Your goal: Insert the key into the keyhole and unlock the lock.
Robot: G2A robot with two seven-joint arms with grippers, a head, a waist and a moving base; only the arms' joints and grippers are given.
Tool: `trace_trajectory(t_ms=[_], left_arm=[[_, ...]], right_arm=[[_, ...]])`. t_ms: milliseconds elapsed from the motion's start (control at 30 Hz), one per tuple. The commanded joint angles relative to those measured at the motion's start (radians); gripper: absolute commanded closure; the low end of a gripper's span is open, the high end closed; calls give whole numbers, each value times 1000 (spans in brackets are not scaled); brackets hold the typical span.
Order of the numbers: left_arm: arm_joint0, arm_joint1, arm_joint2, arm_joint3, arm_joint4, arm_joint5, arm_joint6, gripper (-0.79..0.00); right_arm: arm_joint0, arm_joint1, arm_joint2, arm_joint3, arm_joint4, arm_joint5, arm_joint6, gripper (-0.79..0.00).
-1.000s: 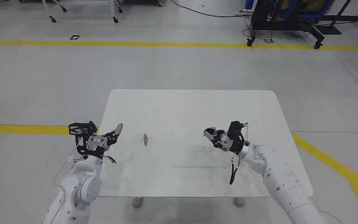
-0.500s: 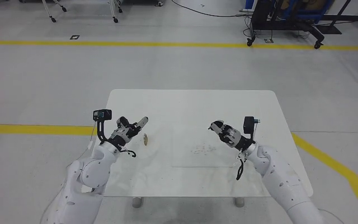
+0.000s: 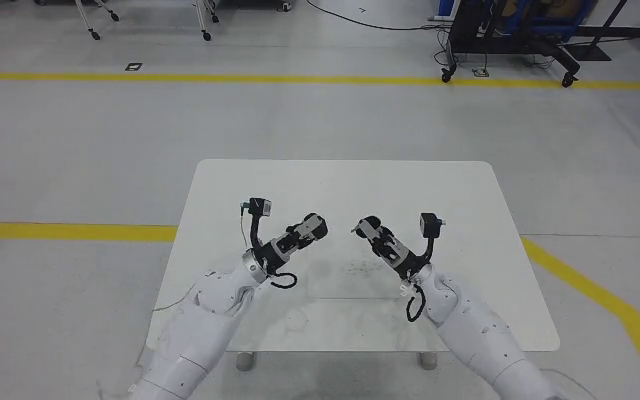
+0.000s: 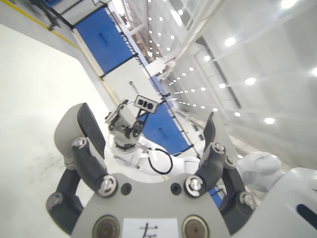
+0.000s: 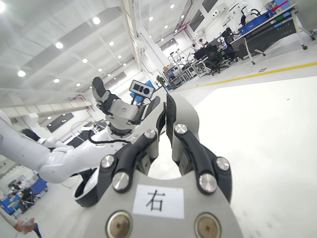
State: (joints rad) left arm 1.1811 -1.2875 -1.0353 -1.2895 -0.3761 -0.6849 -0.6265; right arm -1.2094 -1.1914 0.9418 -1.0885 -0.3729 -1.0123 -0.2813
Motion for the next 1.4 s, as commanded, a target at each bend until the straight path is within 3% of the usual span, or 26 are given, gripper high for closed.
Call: trace_trajectory(t_ms=[0, 200, 400, 467, 500, 600, 1067, 1367], left_arm=[[-61, -15, 41, 75, -117, -27, -58, -785], [-175, -42, 107, 229, -49, -95, -106, -785], [-196, -57, 143, 293, 46, -175, -84, -785], [-198, -57, 143, 296, 64, -200, -81, -671], [-198, -57, 141, 297, 69, -207, -77, -517], [-197, -57, 140, 298, 85, -210, -66, -391], [-206, -68, 162, 304, 173, -180, -16, -132], [-207, -69, 160, 301, 240, -161, 21, -117]], right_arm=[[-5, 3, -6, -20, 78, 0, 7, 0], [-6, 3, -6, -24, 88, 0, 9, 0], [-14, 0, -10, -39, 111, 51, 38, 0], [-18, -2, -4, -52, 124, 81, 51, 0], [-22, -3, -4, -59, 138, 82, 58, 0], [-32, -6, 1, -70, 166, 92, 74, 0], [-71, -11, 31, -92, 274, 89, 187, 0], [-68, -19, 40, -89, 312, 99, 248, 0]])
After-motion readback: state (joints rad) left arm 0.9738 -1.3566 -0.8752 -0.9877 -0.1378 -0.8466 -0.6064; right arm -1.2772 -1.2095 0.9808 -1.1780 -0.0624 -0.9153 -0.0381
